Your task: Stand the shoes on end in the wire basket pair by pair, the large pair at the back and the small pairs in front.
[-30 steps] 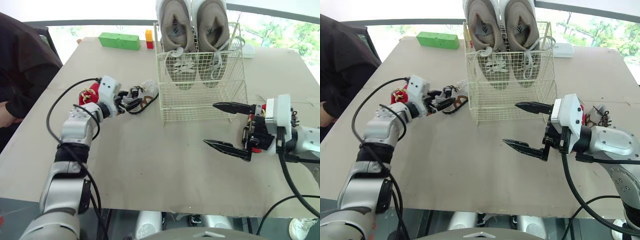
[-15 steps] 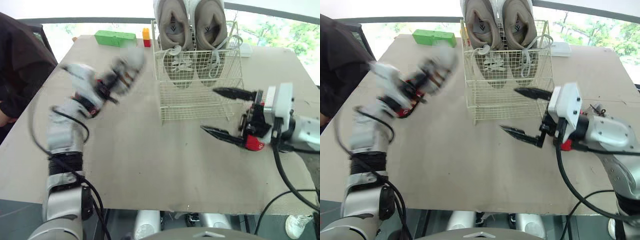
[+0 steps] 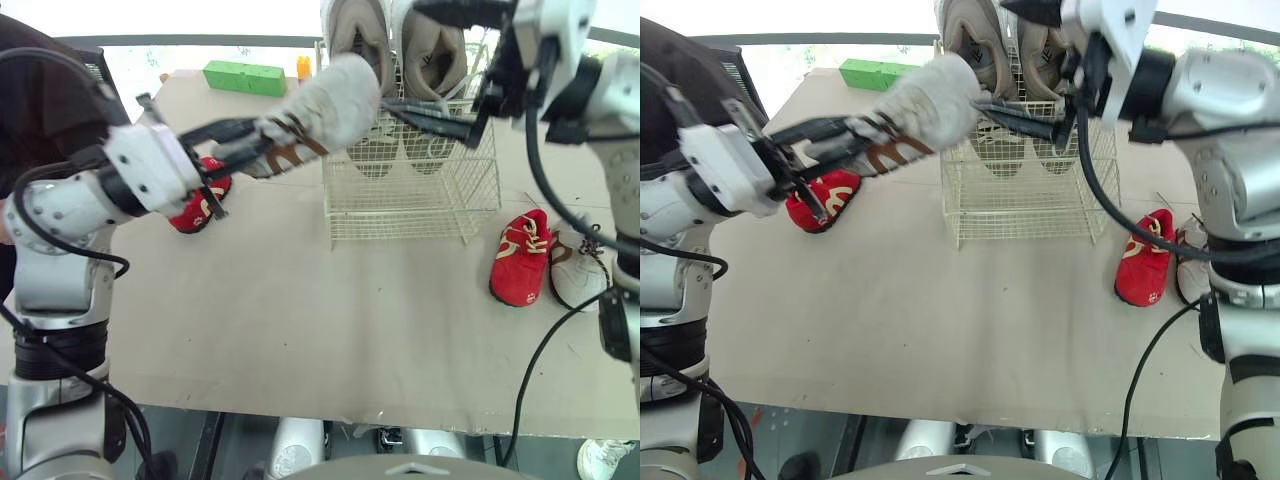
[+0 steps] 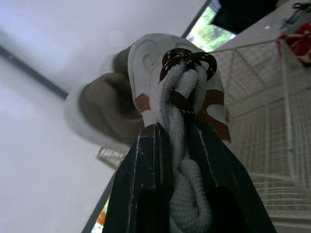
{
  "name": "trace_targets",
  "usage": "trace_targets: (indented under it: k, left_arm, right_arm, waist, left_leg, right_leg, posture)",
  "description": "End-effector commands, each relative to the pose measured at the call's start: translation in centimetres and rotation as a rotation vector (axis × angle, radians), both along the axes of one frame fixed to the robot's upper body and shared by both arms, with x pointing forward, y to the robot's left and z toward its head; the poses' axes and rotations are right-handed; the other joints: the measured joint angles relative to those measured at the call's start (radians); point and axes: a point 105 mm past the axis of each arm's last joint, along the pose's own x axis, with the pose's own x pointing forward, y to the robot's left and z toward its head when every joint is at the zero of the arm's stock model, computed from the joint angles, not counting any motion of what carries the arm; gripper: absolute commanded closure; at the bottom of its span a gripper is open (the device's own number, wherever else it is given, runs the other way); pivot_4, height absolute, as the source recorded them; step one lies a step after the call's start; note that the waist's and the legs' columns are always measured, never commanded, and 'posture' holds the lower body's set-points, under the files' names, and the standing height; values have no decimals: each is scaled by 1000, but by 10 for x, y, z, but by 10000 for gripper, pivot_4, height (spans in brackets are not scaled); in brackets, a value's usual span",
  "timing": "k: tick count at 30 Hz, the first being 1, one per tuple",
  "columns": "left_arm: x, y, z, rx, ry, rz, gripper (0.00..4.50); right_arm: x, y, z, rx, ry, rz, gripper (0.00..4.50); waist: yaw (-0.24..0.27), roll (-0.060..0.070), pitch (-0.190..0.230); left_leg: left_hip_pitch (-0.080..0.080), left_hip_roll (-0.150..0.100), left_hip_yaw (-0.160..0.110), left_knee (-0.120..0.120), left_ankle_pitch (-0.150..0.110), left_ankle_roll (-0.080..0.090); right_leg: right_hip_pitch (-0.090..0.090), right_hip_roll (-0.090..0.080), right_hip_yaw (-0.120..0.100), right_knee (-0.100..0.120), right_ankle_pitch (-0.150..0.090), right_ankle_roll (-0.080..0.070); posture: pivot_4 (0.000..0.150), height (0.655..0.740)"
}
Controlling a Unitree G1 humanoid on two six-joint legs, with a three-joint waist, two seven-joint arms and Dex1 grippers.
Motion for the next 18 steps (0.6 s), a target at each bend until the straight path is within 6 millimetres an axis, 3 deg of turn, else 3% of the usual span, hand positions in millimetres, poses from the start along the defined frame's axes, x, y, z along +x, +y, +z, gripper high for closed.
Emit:
trace_targets:
  k: [1, 5, 8, 11, 15, 17, 18]
  left_arm:
    - [2, -11, 0, 78, -89, -68, 42229]
    - [2, -27, -9, 133, -153, -167, 42229]
    - [3, -31, -15, 166, -180, -205, 42229]
    - [1, -36, -16, 184, -214, -239, 42230]
    - [2, -38, -12, 188, -240, -248, 42230]
    - [1, -35, -13, 185, -199, -256, 42230]
    - [-2, -31, -9, 80, -33, -274, 37338]
  right_arm:
    - [1, 17, -15, -168, 118, 22, 0]
    - [15, 19, -60, -443, 203, -31, 0]
    - [21, 21, -66, -456, 324, -10, 0]
    - [30, 19, -74, -516, 317, -39, 8487]
    - [29, 18, -81, -540, 338, -18, 27592]
    - [28, 18, -79, -494, 372, -10, 32715]
    - [25, 17, -75, -429, 421, 5, 35711]
  waist:
    - [-3, 1, 0]
    - [-8, 1, 0]
    - [-13, 1, 0]
    - [-22, 1, 0]
    - [-24, 1, 0]
    - [-24, 1, 0]
    - [-26, 1, 0]
  left_leg:
    - [0, 0, 0, 0, 0, 0]
    - [-1, 0, 1, 1, 0, 1]
    - [-3, 0, 1, 2, -1, 1]
    - [-4, 0, 2, 2, -1, 1]
    - [-4, 0, 2, 2, -1, 1]
    - [-5, 1, 2, 2, -1, 1]
    - [-4, 1, 2, 2, -1, 1]
  right_leg:
    - [0, 0, 0, 0, 0, 0]
    - [-1, 0, 1, 1, 0, 0]
    - [-3, 0, 1, 1, 0, 0]
    - [-4, 0, 1, 2, 0, 0]
    - [-5, 0, 1, 2, 0, 0]
    - [-5, 0, 1, 2, 0, 0]
    - [-5, 0, 1, 2, 0, 0]
  posture:
    - [1500, 7400]
    - [1500, 7400]
    - [1500, 7400]
    - [1500, 7400]
    - [1500, 7400]
    - [1500, 7400]
    - [1500, 7400]
